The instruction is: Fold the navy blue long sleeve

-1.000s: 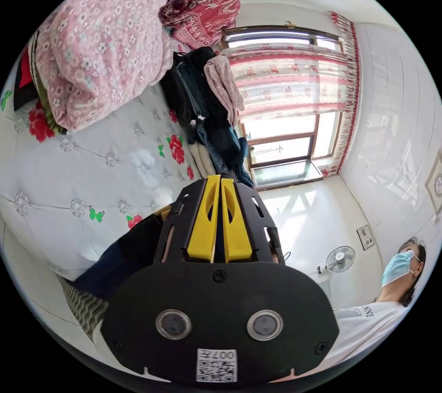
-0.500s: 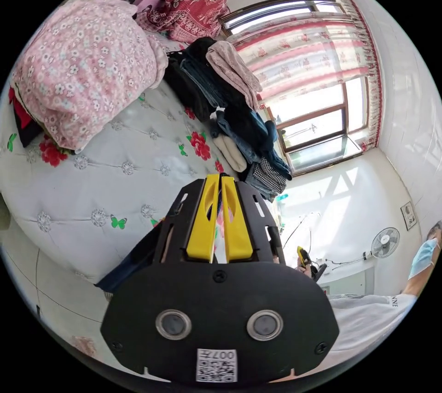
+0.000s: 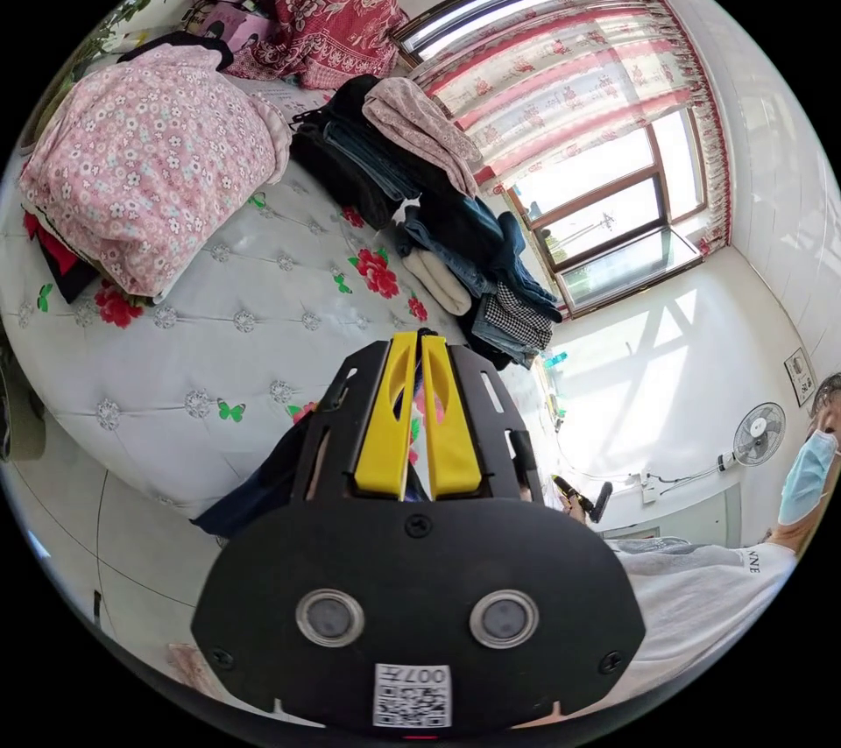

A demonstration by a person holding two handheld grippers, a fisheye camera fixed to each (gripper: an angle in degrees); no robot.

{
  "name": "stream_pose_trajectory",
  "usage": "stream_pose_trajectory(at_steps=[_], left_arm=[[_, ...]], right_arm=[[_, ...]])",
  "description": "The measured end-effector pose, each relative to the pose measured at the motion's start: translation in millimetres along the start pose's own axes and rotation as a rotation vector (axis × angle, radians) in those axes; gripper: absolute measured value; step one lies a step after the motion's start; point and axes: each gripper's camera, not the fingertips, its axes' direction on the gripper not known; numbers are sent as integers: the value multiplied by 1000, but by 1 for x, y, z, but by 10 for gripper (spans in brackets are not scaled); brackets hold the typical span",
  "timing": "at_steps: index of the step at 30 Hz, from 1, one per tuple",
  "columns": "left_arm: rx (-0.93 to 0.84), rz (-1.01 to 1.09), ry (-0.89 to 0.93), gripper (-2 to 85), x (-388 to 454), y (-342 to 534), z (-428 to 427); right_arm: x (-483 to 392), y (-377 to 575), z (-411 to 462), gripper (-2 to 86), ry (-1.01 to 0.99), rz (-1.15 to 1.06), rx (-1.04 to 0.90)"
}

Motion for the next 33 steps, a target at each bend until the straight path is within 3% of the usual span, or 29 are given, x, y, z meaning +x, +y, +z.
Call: stream_pose_trajectory(at_steps=[2, 5, 8, 12, 15, 17, 20, 24, 27, 33], left_arm=[[-8, 15, -15, -10, 1, 5, 7], [-19, 31, -15, -10, 2, 10, 14], [-34, 38, -10, -10, 2, 15, 19], [-50, 71, -22, -10, 3, 20, 18], [-61, 89, -25, -9, -1, 27, 18], [-72, 80, -25, -10, -11, 33, 20], [-91, 61, -40, -10, -25, 40, 25], [-128, 66, -44, -10, -32, 33, 38], [-183, 168, -42, -9, -11, 5, 67], [-70, 384, 39, 7, 77, -85, 153]], right_arm=[[-55, 16, 1, 118, -321, -152, 5], [-147, 47, 20, 118, -642, -332, -100], [-252, 89, 41, 116, -794, -556, -293], [-350, 137, 42, 109, -776, -868, -394], [-394, 181, 65, 84, -579, -1115, -534], [-393, 200, 54, 50, -464, -1201, -366], [-383, 194, 49, 19, -440, -1091, -404], [-332, 139, 7, 5, -527, -839, -281], [-299, 82, -48, 1, -498, -759, -70], [-294, -35, -125, 4, -267, -532, 344]])
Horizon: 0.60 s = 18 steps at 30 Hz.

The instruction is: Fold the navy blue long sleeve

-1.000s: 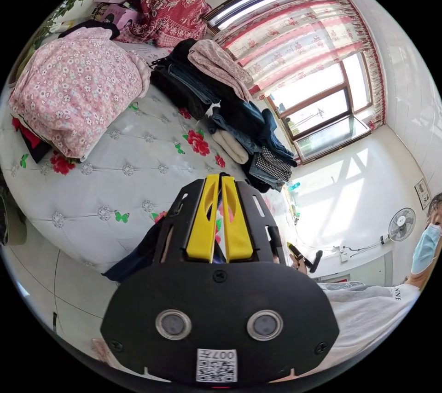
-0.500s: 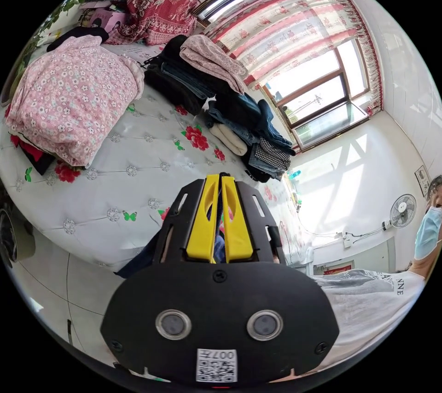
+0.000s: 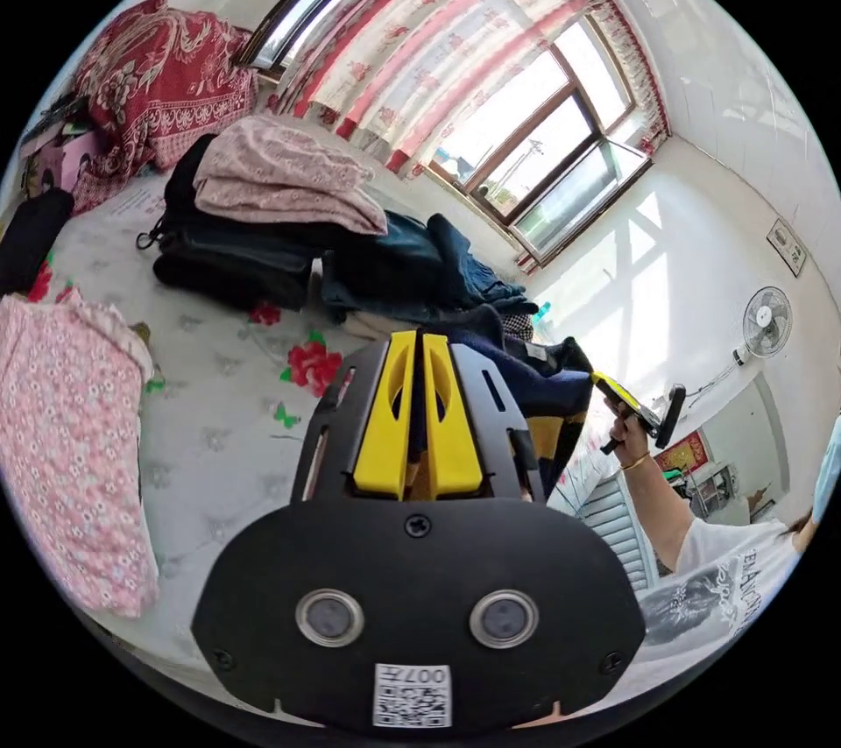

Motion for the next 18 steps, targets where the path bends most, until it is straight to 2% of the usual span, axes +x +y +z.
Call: stream_pose_trajectory(at_steps=[2, 6, 9, 11, 14, 16, 18], left_arm=[[52, -30, -101, 40, 8, -19, 23], [94, -20, -128, 67, 19, 20, 33], [-80, 56, -219, 68, 20, 103, 63], [-327, -4, -218, 72, 8, 183, 98], [-507, -96, -216, 75, 3, 263, 125], [-563, -116, -246, 75, 7, 288, 137], [-621, -100, -286, 70, 8, 301, 155]], right_arm=[[14, -21, 14, 11, 85, 121, -78], [10, 26, 29, 25, -4, 147, -174], [0, 125, 47, 35, -42, 146, -336], [0, 213, 60, 45, 9, 208, -536], [6, 295, 59, 55, 56, 311, -720], [11, 323, 60, 55, 90, 351, -790], [16, 331, 52, 48, 44, 397, -716]])
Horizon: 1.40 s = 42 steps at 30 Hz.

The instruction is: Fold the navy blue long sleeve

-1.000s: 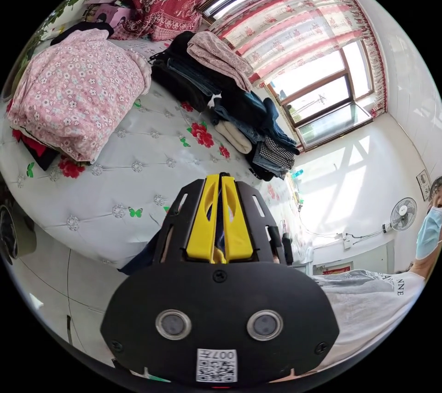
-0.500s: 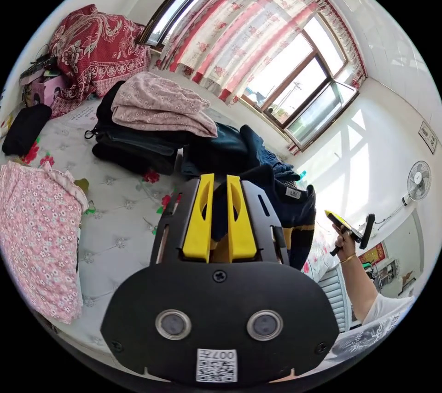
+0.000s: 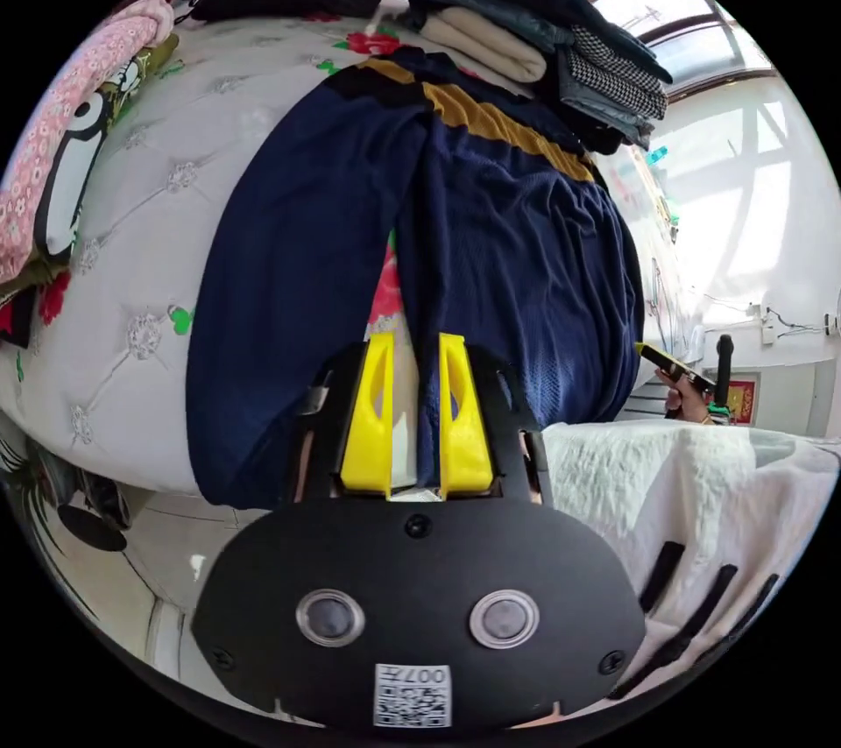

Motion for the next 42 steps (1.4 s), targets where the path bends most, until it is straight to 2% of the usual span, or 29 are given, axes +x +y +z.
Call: stream_pose_trajectory(at_steps=[2, 4, 7, 11, 13, 15, 19, 21, 23, 28, 31, 34, 35, 38, 40, 42], left_arm=[[-9, 81, -95, 24, 10, -12, 10], [-82, 105, -66, 5, 13, -34, 17], [-185, 189, -69, -7, 27, -76, 23], [-252, 404, -107, -9, 76, -104, 25], [-233, 461, -126, -9, 92, -101, 24], [-192, 413, -93, -9, 91, -98, 18], [38, 111, 66, -8, 50, -107, -28], [134, 57, 76, -7, 43, -118, -55], [198, 82, 5, -1, 52, -133, -80], [169, 87, -59, 63, 65, -126, -83], [176, 58, -91, 72, 64, -89, -82], [162, 57, -99, 72, 65, -42, -79], [141, 65, -106, 71, 66, -24, -74], [32, 64, -194, 68, 62, 11, -54], [-6, 45, -250, 65, 57, 27, -49], [-2, 31, -268, 64, 53, 40, -54]], right_arm=[[-1, -8, 1, 27, -23, -19, -19], [-5, -25, 1, 13, -34, -72, -69], [-2, -57, -37, 5, 63, -87, 102], [36, -94, -117, 9, 101, 167, 384], [47, -102, -134, 16, 90, 213, 417], [48, -101, -136, 24, 57, 198, 407], [22, -60, -103, 39, -55, 106, 329], [1, -31, -83, 46, -134, 31, 284], [-34, 3, -54, 56, -217, -93, 173], [-96, 36, -20, 70, -212, -330, 56], [-119, 31, -17, 71, -218, -439, 51], [-135, 19, 8, 69, -148, -503, -54], [-136, 21, 8, 68, -125, -533, 17], [-125, 12, 11, 60, -97, -492, 23], [-115, 3, 6, 58, -112, -423, 7], [-110, 5, -9, 56, -113, -424, 69]])
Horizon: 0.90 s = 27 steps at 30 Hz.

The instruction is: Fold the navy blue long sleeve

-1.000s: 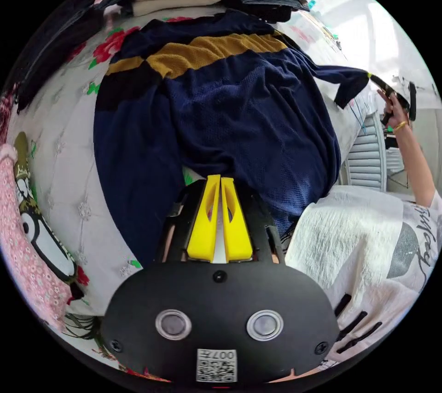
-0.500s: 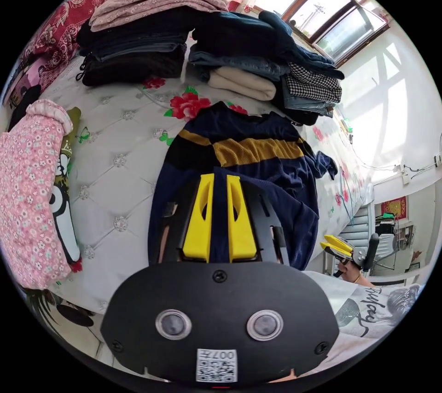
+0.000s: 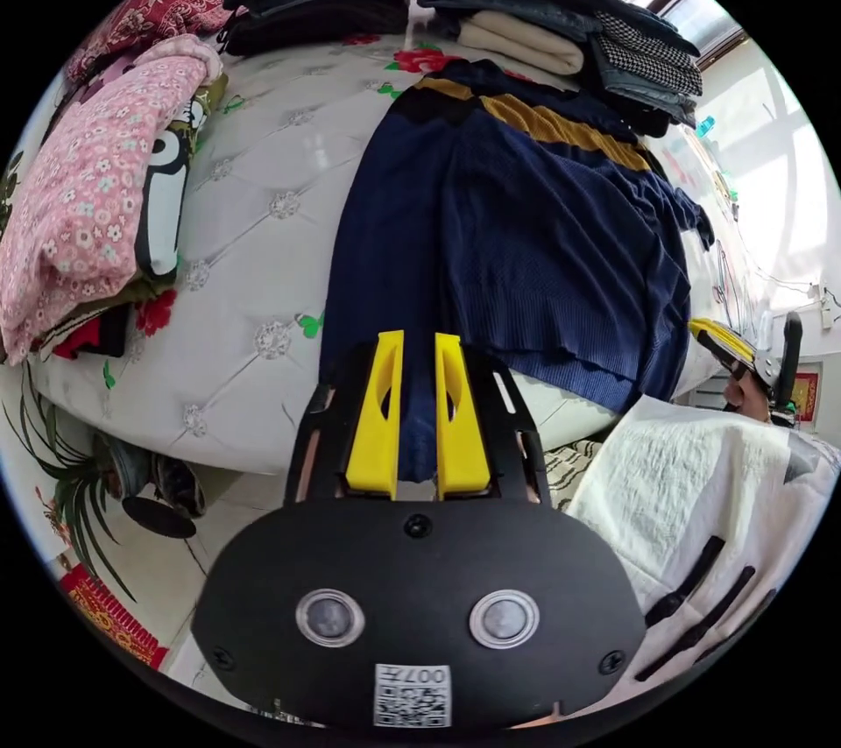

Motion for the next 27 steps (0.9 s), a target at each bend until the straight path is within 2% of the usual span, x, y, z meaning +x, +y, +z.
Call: stream_pose_trajectory(at_steps=[4, 10, 12, 13, 16, 18, 22, 25, 27], left_arm=[[79, 69, -13, 65, 7, 16, -25], [96, 259, 27, 79, 46, 4, -34], [26, 267, 37, 79, 53, -6, -18], [-45, 277, 4, 67, 57, -11, -3], [-38, 323, -26, 26, 58, -15, -2], [-53, 318, 2, 16, 52, -17, -7], [-21, 268, 143, 7, 23, 1, -28], [6, 241, 230, 7, 4, 20, -43], [10, 228, 219, 7, -4, 30, -50]], right_arm=[[-16, 13, -27, 53, -80, -124, 74], [-62, 24, 1, 39, -157, -262, -33], [-67, 23, 24, 31, -129, -243, -132], [-67, 26, 23, 23, -56, -219, -90], [-58, 29, 12, 6, -1, -155, -100], [-43, 37, -7, 3, 15, -59, -24], [-11, 66, -37, 6, -8, 161, 53], [-14, 81, -40, 19, -5, 216, 42], [-22, 88, -41, 27, -19, 220, 45]])
